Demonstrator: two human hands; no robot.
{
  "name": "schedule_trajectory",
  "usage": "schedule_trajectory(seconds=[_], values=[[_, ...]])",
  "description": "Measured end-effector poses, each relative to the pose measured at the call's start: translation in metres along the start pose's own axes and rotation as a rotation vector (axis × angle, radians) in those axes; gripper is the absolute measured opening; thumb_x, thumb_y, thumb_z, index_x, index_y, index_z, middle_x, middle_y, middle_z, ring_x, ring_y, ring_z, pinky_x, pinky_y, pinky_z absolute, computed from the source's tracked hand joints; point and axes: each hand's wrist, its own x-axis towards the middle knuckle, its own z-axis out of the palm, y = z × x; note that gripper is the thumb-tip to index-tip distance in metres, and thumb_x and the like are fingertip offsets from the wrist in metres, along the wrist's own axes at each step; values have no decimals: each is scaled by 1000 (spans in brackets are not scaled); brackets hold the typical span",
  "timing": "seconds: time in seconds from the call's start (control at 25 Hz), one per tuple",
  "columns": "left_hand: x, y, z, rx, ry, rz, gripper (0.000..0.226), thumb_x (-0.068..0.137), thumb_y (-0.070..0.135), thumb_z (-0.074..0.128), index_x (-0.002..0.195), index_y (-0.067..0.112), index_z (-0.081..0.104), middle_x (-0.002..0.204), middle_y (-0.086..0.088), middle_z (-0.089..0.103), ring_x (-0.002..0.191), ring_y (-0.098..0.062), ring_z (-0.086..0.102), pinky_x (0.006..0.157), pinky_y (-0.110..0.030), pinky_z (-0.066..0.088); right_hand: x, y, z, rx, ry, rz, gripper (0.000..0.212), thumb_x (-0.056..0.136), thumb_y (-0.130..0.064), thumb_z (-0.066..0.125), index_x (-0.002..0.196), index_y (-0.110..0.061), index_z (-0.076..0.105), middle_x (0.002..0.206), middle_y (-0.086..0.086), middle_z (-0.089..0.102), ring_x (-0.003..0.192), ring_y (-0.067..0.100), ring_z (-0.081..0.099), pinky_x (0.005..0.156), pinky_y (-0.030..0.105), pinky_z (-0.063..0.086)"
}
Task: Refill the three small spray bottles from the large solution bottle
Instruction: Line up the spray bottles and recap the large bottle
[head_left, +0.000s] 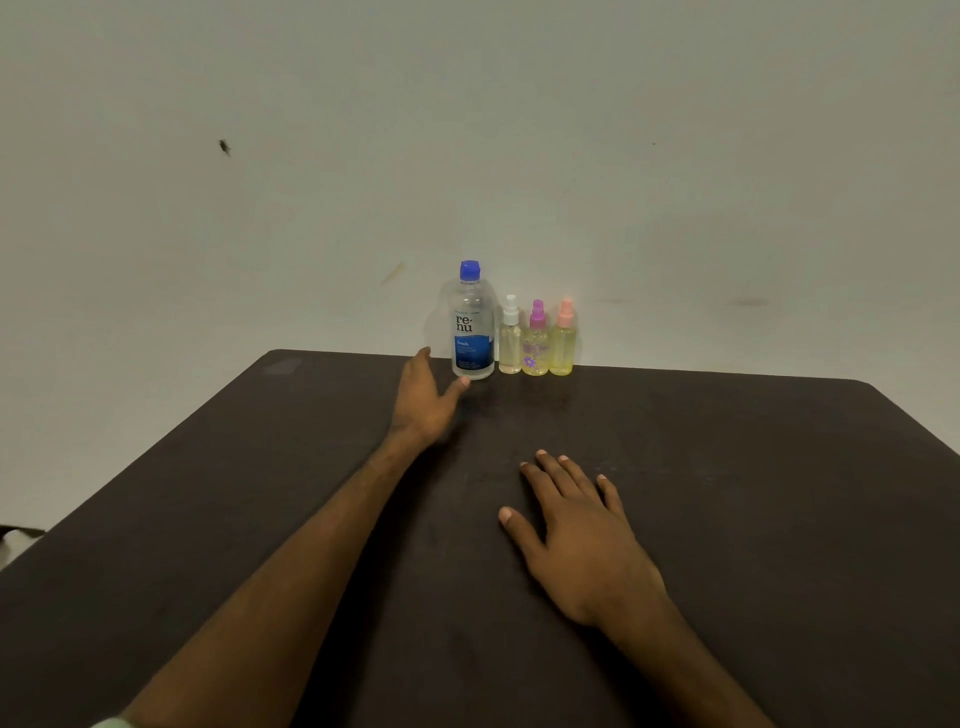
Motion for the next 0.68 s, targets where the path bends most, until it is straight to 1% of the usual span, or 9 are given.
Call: schedule_trajectory(seconds=[0.08,0.2,0.28,0.4,0.48,0.6,0.68], values=[[-26,-4,-10,206,-132,40,85,96,40,61,157,7,13,163,-14,20,150,-27,23,120,-39,24,-1,0,0,-1,9,3,67,97,-63,22,156,-30,13,164,-9,3,150,9,-4,122,42,-3],[-71,-2,-23,528,-340,154,75,102,52,37,158,10,8,167,-9,10,153,-24,10,123,-41,10,-4,-1,1,-35,-18,6,68,98,-62,20,156,-28,10,165,-6,2,151,11,-3,122,43,-2],[-104,4,-31,637,-439,171,74,103,57,24,159,14,4,167,-4,0,154,-22,1,124,-43,2,-8,-3,-1,-63,-59,4,69,99,-61,17,157,-25,6,165,-5,-1,151,11,-5,122,42,-3],[-156,10,-38,692,-478,204,72,103,58,20,159,17,0,167,1,-5,154,-21,-4,123,-44,-2,-22,-10,-2,-78,-100,0,70,100,-60,15,157,-21,4,165,-4,-3,151,11,-5,122,42,-3],[-194,14,-45,696,-487,260,68,104,54,19,159,19,0,167,3,-5,154,-19,-4,123,-43,-2,-44,-20,-1,-75,-116,-18,70,100,-59,13,157,-19,4,165,-3,-3,151,11,-5,121,42,-2],[-238,16,-54,702,-463,327,63,106,48,18,159,19,1,167,4,-4,154,-16,-4,124,-40,-1,-83,-31,5,-73,-85,-30,66,102,-54,14,157,-18,5,165,-3,-1,151,11,-4,121,39,-2],[-263,19,-63,696,-475,341,64,106,48,19,159,19,0,167,4,-4,154,-16,-5,124,-39,-2,-107,-35,7,-65,-79,-13,65,103,-52,15,157,-17,5,165,-3,-1,151,11,-4,122,39,-1]])
